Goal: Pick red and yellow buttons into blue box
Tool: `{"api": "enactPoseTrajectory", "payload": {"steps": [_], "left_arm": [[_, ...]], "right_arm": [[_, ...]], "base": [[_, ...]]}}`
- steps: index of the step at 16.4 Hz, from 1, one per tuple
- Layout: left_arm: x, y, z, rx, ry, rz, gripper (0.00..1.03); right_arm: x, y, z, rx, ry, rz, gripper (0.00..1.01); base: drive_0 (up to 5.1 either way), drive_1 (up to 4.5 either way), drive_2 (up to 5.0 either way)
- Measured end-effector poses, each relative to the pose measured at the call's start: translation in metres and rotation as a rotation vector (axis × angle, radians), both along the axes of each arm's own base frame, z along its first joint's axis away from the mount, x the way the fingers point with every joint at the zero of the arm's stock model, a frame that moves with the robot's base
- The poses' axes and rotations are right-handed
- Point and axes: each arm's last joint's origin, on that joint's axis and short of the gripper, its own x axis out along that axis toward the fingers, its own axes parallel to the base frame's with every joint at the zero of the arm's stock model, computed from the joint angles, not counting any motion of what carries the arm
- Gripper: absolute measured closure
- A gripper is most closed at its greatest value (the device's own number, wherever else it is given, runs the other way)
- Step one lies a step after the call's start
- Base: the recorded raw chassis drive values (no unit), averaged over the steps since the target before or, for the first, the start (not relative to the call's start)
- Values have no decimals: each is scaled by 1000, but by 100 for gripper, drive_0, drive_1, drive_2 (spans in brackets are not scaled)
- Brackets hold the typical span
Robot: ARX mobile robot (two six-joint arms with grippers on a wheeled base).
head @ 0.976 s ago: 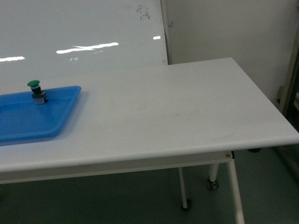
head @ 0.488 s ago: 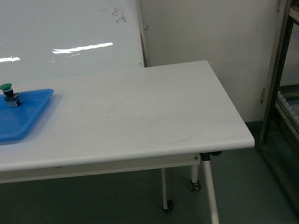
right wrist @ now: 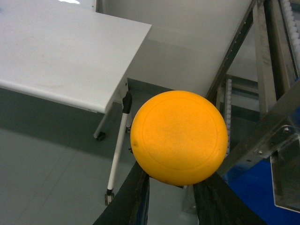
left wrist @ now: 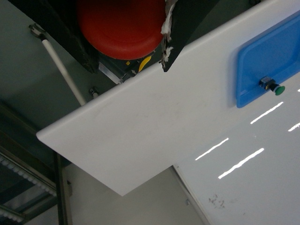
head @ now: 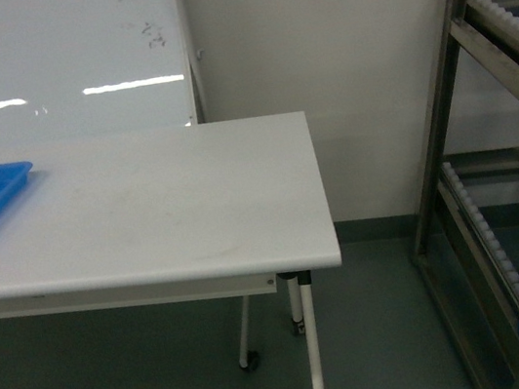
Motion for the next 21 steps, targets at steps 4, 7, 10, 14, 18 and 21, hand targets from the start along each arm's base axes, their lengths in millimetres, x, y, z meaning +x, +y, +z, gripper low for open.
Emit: {"api": "enactPoseTrajectory", "payload": {"steps": [4,7,10,14,18,21], "left_arm": [[0,0,0,1,3,0,70],[0,0,0,0,2,0,70],[0,0,0,0,0,0,70],[0,0,0,0,2,0,70],[0,0,0,1,2,0,70],[0,0,0,0,3,-1,70]], "right_arm": [[0,0,0,0,1,0,81],[0,0,0,0,0,0,81],[0,0,0,0,-1,0,81],[0,0,0,0,0,0,81],[0,0,0,0,2,0,81],[0,0,0,0,1,0,81]], "base": [[487,-245,-245],[491,-245,-245],[492,-245,-245],[495,-241,-241],[495,-239,-239],[494,-239,-239]]}}
